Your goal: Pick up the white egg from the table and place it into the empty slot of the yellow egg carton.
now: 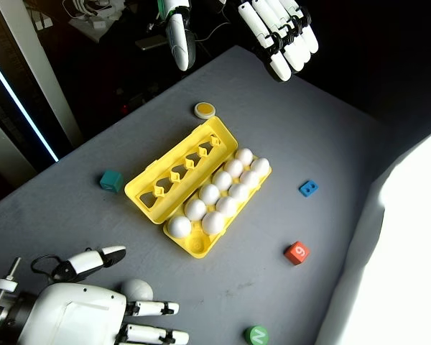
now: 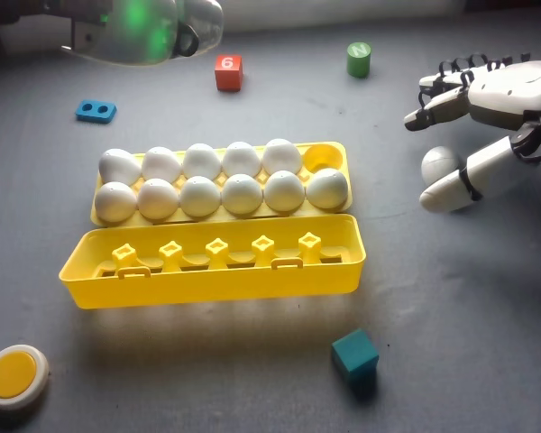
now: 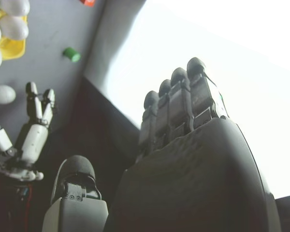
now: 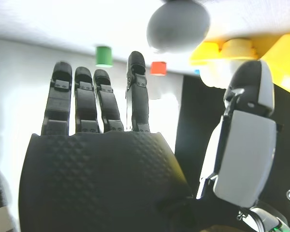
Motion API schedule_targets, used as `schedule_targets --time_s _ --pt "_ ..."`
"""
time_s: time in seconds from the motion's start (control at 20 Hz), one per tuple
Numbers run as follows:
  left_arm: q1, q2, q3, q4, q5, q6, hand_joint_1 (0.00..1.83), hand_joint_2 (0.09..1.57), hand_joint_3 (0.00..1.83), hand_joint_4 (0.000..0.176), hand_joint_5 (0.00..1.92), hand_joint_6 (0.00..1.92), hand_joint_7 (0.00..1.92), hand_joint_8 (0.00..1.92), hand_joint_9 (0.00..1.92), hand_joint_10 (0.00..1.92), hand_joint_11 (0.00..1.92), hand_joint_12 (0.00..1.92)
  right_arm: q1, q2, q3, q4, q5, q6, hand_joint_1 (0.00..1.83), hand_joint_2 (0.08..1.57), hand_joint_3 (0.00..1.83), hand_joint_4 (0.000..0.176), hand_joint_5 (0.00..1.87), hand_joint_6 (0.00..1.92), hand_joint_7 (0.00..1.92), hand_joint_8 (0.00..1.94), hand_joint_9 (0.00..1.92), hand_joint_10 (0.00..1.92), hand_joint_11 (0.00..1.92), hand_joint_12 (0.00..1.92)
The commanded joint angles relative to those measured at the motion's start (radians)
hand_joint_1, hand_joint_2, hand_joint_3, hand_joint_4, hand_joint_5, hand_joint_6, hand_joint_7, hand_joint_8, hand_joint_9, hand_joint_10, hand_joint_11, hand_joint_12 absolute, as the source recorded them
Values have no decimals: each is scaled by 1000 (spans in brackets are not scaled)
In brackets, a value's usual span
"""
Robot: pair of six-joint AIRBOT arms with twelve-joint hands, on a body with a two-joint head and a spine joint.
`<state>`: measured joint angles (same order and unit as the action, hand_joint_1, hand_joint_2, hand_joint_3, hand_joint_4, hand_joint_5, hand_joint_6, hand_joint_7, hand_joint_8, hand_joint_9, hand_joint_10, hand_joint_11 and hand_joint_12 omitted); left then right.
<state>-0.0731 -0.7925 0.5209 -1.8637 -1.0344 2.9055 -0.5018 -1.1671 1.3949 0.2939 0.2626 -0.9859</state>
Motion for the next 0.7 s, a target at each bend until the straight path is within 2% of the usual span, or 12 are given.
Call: schedule_targets --time_s 0.0,0.05,0.2,0.35,0.5,0.6,0.65 --pt "-15 6 -4 92 22 2 0 1168 0 0 126 2 120 3 103 4 0 191 10 4 10 8 103 2 490 760 0 93 388 4 0 0 0 0 0 119" --pt "-15 6 -4 92 22 2 0 1165 0 0 124 0 119 1 103 3 0 195 10 1 14 8 103 -1 475 763 0 95 386 2 0 0 0 0 0 144" --pt "-15 6 -4 91 22 2 0 1165 0 0 92 2 90 4 75 3 0 118 10 -11 26 8 104 -13 532 769 3 66 382 0 0 0 0 0 4 23" --pt "-15 6 -4 91 22 2 0 1159 0 0 108 5 98 4 72 2 0 114 10 -23 48 8 107 -20 500 768 0 79 387 8 0 0 0 0 3 5" --pt "-15 6 -4 92 22 2 0 1153 0 0 128 2 116 0 88 0 0 146 7 -27 50 70 100 -19 563 761 0 72 431 19 0 0 0 0 5 2" --pt "-15 6 -4 92 22 2 0 1153 0 0 122 0 108 2 70 2 0 88 6 -28 50 72 87 -18 632 768 1 53 412 8 0 0 0 0 0 0" --pt "-15 6 -4 92 22 2 0 1157 1 0 135 5 125 8 87 8 9 93 5 -29 50 72 83 -18 626 768 1 62 438 16 0 0 0 0 16 7"
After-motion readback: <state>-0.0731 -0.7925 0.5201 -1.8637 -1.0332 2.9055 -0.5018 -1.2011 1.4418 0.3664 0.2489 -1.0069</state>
